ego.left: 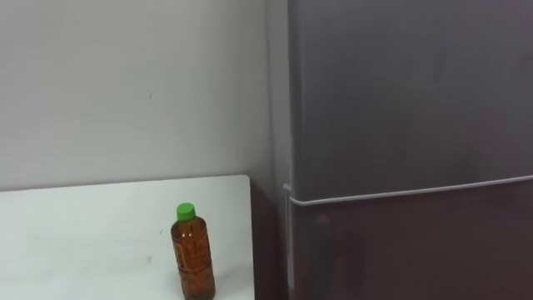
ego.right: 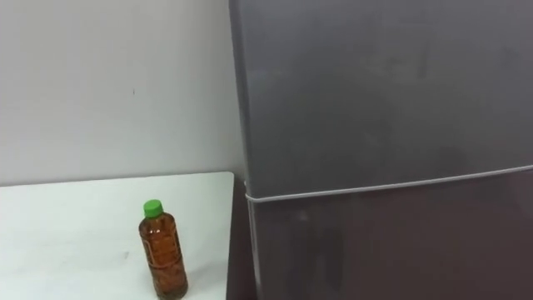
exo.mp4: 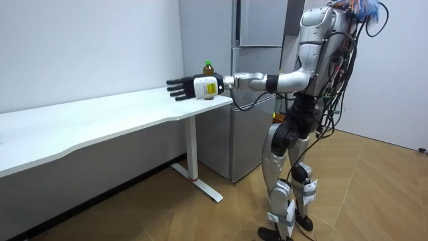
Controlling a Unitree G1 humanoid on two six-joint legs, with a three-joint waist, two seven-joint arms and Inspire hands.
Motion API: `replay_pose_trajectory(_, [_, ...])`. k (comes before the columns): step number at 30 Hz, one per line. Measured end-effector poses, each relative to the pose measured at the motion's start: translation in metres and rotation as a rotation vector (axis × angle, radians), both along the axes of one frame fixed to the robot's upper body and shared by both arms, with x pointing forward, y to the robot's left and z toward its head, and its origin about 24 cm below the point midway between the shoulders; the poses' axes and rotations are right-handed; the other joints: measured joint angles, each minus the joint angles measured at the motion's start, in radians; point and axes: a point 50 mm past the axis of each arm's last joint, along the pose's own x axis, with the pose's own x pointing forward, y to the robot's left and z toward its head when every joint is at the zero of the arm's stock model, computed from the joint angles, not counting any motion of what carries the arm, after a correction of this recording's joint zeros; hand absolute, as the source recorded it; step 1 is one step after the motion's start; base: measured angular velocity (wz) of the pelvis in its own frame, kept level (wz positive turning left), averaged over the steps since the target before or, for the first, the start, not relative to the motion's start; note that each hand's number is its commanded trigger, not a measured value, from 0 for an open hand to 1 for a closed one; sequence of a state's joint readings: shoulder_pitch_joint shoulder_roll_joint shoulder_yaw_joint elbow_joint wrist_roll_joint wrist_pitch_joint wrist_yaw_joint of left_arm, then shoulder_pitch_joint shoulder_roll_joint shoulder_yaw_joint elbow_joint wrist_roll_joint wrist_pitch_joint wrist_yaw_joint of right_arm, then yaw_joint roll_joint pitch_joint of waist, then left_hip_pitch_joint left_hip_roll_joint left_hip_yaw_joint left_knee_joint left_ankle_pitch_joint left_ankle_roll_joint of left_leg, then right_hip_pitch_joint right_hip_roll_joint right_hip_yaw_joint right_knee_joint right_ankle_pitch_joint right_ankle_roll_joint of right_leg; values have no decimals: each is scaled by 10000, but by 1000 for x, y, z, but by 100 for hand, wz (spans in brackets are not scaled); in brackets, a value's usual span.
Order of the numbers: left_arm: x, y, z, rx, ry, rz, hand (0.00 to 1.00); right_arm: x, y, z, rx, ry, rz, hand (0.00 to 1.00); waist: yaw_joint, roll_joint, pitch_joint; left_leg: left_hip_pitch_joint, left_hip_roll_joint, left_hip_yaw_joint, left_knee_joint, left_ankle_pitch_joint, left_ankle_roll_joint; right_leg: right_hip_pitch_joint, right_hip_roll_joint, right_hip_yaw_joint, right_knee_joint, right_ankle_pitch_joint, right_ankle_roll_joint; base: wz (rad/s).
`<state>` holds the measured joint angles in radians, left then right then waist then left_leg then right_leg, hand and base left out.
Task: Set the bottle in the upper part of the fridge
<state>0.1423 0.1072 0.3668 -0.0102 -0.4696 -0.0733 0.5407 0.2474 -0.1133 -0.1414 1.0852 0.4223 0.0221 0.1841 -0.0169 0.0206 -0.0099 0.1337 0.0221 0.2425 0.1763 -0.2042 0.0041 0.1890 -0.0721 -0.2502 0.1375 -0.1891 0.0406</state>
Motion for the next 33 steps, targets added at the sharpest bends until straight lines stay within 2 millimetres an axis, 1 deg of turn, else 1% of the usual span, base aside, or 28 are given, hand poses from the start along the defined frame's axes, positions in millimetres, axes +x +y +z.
replay_pose_trajectory(3, [2,-2,17,291,-705,-121,0,0,1,0,-48,28,-35,0,-7,-18,-4,-4,10,-12,25,-4,-4,28,6,-19,3,1,-2,0])
replay_pose_trajectory(7, [5,-3,27,453,-1123,-233,0,0,0,0,-138,72,-75,0,-29,-10,20,-22,1,-34,-22,-11,-2,52,3,-49,4,1,-1,0])
replay_pose_trajectory(8, [5,-4,32,532,-1313,-269,0,0,0,0,-133,78,-71,0,-35,10,17,-33,2,-36,-20,-12,-5,42,5,-45,-5,1,-1,0])
replay_pose_trajectory(10, [5,-7,44,792,-1796,-372,0,0,1,-1,-110,76,-79,0,-40,-20,39,-53,6,-41,1,-21,-7,29,6,-59,-24,0,-1,0])
replay_pose_trajectory(12, [7,-10,59,1416,-2223,-507,0,1,1,-1,-103,63,-88,0,-56,-1,46,-152,13,-55,124,-86,-2,6,7,-42,-49,-2,3,0])
replay_pose_trajectory(13, [8,-11,63,1498,-2367,-543,0,1,1,-1,-101,58,-90,0,-60,9,48,-191,13,-69,155,-102,5,-5,7,-42,-56,-3,4,3])
replay_pose_trajectory(14, [10,-13,70,1821,-2567,-615,0,1,1,-1,-110,47,-71,0,-77,22,70,-215,6,-82,176,-109,11,-18,-1,-44,-57,-5,8,5])
replay_pose_trajectory(17, [16,-22,85,2718,-2889,-946,0,5,2,0,-119,-19,45,0,-104,37,63,-348,3,-109,223,-110,16,-110,-3,-41,-40,-7,11,4])
replay_pose_trajectory(20, [24,-32,99,3173,-3437,-1631,0,12,3,0,-146,-103,389,0,-131,71,93,-400,9,-167,243,-111,17,-144,7,-41,-12,-4,7,6])
replay_pose_trajectory(23, [24,-42,113,3430,-4127,-2272,0,16,5,-1,-104,-169,433,0,-395,73,87,-405,4,-280,222,-109,14,-128,10,-161,-12,-4,8,9])
replay_pose_trajectory(24, [26,-47,118,3491,-4426,-2614,0,16,5,-1,-91,-174,425,0,-397,74,89,-366,5,-288,216,-108,12,-113,12,-166,-10,-3,8,4])
replay_pose_trajectory(25, [27,-50,120,3512,-4548,-2790,0,15,5,-1,-89,-165,421,0,-399,90,101,-352,4,-288,214,-108,12,-103,11,-164,-9,-3,8,0])
replay_pose_trajectory(26, [30,-55,123,3571,-4738,-3188,0,15,5,-1,-87,-160,419,0,-396,114,136,-348,1,-289,218,-107,12,-80,8,-159,-4,-3,8,0])
replay_pose_trajectory(27, [33,-58,126,3560,-4950,-3605,0,16,6,-1,-85,-187,437,0,-428,174,146,-354,0,-288,228,-107,13,-73,5,-168,-4,-2,9,0])
replay_pose_trajectory(29, [38,-66,129,3366,-5299,-4281,0,19,7,-1,-62,-221,461,0,-575,180,159,-376,-4,-321,230,-107,13,-34,-8,-301,7,-2,10,6])
replay_pose_trajectory(31, [42,-74,131,3413,-5408,-5010,0,21,8,-1,-28,-233,470,0,-649,183,158,-385,1,-318,233,-108,14,-3,-6,-300,15,-2,11,2])
replay_pose_trajectory(33, [47,-86,131,3059,-5588,-6038,0,21,8,-1,-22,-230,482,0,-739,190,153,-398,1,-300,220,-109,15,-10,-8,-283,17,-2,10,0])
